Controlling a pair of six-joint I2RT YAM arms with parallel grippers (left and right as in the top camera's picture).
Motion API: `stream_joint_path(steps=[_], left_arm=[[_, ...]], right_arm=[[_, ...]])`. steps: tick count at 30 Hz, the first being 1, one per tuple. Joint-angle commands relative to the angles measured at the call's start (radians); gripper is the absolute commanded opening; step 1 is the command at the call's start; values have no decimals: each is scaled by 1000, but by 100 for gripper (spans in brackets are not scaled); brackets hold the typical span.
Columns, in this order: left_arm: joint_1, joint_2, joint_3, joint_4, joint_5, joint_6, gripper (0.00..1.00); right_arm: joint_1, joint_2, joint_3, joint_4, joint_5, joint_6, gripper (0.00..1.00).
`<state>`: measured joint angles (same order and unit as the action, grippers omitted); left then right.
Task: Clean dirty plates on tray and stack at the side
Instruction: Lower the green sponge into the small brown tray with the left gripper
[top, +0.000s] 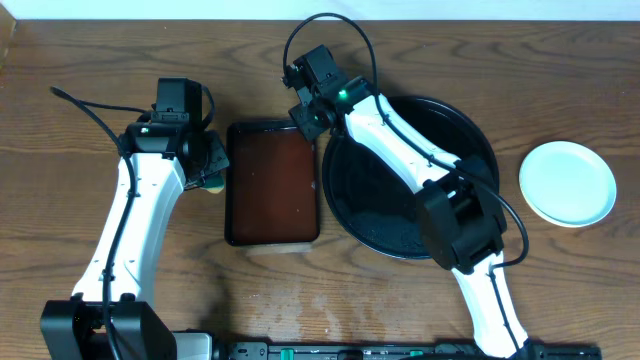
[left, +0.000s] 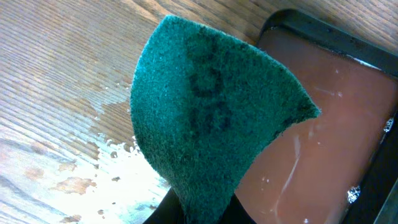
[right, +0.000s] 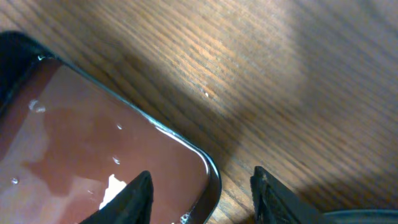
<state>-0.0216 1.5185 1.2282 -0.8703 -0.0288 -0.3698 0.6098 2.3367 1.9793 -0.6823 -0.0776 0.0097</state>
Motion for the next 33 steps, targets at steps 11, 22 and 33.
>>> stream_joint_path(steps=[11, 22, 33], left_arm=[[2, -2, -37, 39, 187, -35, 9], [-117, -2, -160, 233, 219, -27, 34], [-130, -2, -160, 233, 148, -28, 50]], right_arm=[[5, 21, 6, -34, 2, -7, 33], [5, 21, 6, -37, 2, -7, 36], [5, 22, 1, -51, 2, -7, 34]])
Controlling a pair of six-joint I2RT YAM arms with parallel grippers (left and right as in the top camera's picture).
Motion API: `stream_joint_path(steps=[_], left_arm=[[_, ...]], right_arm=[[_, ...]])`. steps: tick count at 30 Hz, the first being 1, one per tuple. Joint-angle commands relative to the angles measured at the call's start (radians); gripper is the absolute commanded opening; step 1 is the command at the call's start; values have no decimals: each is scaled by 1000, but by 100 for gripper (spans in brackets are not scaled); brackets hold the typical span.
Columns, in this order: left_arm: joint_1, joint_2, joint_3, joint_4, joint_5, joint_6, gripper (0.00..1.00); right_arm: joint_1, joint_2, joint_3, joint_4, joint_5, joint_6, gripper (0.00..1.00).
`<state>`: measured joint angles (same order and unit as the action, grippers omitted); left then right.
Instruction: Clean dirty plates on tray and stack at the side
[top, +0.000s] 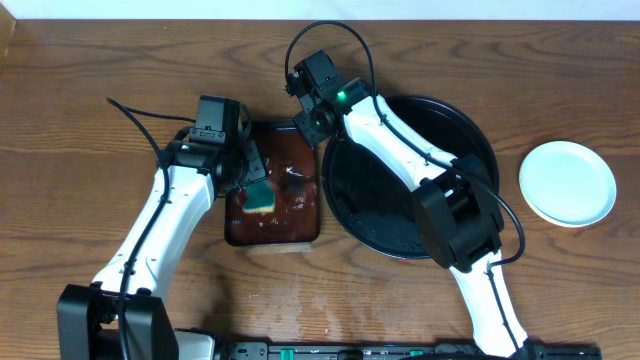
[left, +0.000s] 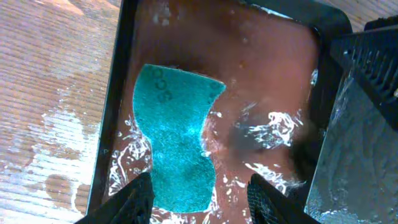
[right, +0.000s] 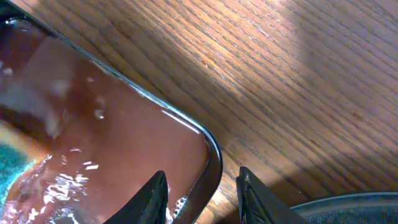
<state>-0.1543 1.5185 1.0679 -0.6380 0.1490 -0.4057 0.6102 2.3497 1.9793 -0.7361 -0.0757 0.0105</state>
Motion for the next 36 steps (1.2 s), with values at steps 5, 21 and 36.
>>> stream_joint_path(steps=[5, 21, 36], left_arm=[[2, -2, 0, -1, -30, 8, 50], [2, -2, 0, -8, -30, 8, 51], [2, -2, 0, -19, -30, 8, 50]], right_arm=[[2, 9, 1, 19, 0, -8, 27], [-1, 9, -65, 71, 5, -2, 16], [-10, 9, -65, 50, 100, 158, 1]])
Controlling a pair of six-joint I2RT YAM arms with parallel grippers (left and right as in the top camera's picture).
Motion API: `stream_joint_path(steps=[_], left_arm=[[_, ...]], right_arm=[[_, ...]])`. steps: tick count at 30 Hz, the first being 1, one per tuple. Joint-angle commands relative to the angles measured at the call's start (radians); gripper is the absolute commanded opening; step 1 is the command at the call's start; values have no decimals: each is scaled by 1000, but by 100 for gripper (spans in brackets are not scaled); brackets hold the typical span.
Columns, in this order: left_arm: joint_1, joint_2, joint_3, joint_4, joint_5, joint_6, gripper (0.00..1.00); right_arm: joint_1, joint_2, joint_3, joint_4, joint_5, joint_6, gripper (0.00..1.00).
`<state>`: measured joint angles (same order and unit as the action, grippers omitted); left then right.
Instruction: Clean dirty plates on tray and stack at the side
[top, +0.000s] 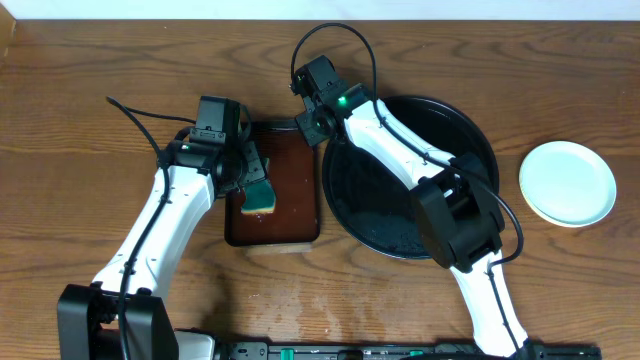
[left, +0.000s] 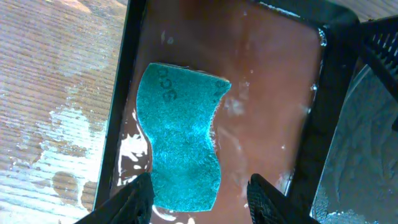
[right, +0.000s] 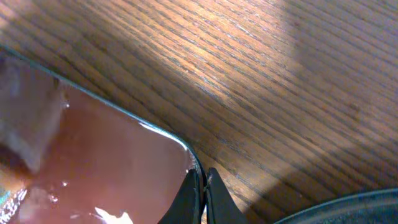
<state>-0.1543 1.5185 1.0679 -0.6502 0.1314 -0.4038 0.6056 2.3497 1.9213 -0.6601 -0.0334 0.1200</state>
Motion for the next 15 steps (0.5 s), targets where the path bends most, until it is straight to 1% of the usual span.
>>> stream_joint_path(steps=[1, 4, 10, 15], left_arm=[[2, -2, 0, -6, -12, 6, 50], [2, -2, 0, -6, -12, 6, 51], [2, -2, 0, -6, -12, 6, 50], [2, -2, 0, -7, -12, 6, 50]], right_arm=[[-6, 9, -7, -30, 66, 57, 1], [-8, 9, -7, -41, 84, 71, 1], [-10, 8, -6, -72, 161, 151, 1], [-10, 8, -6, -76, 161, 196, 1]])
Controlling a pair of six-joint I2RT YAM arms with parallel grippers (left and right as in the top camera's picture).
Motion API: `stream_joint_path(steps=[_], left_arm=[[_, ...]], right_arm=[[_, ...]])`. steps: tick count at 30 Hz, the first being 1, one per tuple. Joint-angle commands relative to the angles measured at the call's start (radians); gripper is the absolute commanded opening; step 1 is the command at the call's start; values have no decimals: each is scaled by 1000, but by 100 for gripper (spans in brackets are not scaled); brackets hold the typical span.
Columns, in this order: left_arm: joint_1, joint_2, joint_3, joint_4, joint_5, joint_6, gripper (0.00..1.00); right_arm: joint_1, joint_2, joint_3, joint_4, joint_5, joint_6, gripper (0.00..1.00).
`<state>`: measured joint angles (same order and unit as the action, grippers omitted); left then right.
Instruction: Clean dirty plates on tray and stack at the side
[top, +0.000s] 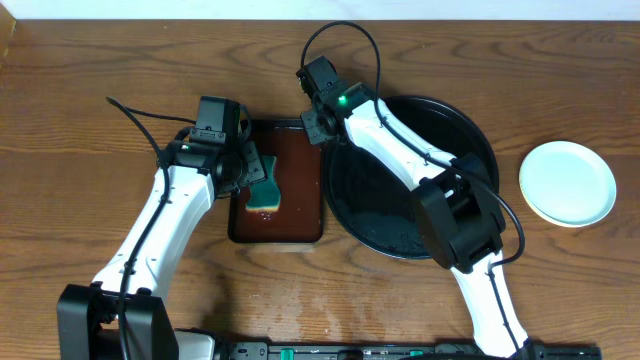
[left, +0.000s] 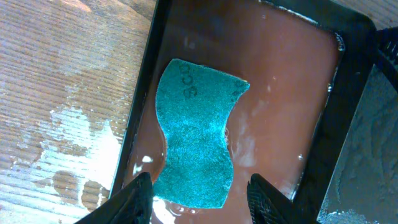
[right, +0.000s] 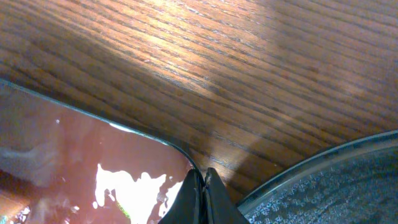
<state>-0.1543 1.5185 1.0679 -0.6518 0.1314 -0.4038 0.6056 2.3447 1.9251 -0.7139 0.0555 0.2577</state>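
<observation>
A black rectangular tray holds brown water. A teal sponge lies loose in it at the left side. My left gripper hangs open just above the sponge, fingers spread either side, gripping nothing. My right gripper is shut on the tray's rim at its far right corner. One white plate rests on the table at the far right.
A big round black tray sits right beside the rectangular tray, also seen at the lower right in the right wrist view. Wet patches mark the wood left of the rectangular tray. The right arm reaches across the round tray.
The rectangular tray has shifted slightly right, closer to the round tray, with my right gripper still shut on its corner. The sponge went with it. My left gripper stays open.
At first my left gripper held the sponge over the table left of the tray, and my right gripper stood open at the tray's far corner. Then the sponge lay in the water, released. Later the right gripper was shut on the rim, and now the tray sits further right.
</observation>
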Motion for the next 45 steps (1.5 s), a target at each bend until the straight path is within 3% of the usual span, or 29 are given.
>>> stream_joint_path(steps=[1, 3, 6, 11, 13, 16, 19, 24, 27, 38, 45], left_arm=[[2, -2, 0, -8, -12, 6, 50], [2, -2, 0, -14, -13, 7, 50], [3, -2, 0, -19, -29, 18, 50], [3, -3, 2, -20, -39, 17, 50], [6, -6, 8, -27, -38, 16, 45], [22, -21, 28, -79, -37, -14, 30], [48, -58, 32, -146, -38, -50, 27], [74, -68, 30, -195, -63, 2, 38], [74, -41, 29, -157, -72, 140, 43], [82, 87, 29, 25, -73, 187, 42], [92, 142, 29, 45, -123, 187, 42]], right_arm=[[-10, 13, -10, -20, 72, 69, 1], [-10, 12, -6, -15, 63, 71, 8], [-11, -5, 8, -15, 47, 57, 32], [-15, -80, 19, -22, -46, -42, 47], [-15, -119, 19, -48, -104, -126, 51], [-11, -172, 19, -121, -145, -212, 55], [-10, -213, 19, -212, -112, -229, 57], [-54, -233, 19, -315, -90, -194, 58], [-111, -233, 19, -338, -91, -176, 56], [-358, -238, 19, -408, -116, -161, 53], [-514, -238, 19, -459, -118, -161, 51]])
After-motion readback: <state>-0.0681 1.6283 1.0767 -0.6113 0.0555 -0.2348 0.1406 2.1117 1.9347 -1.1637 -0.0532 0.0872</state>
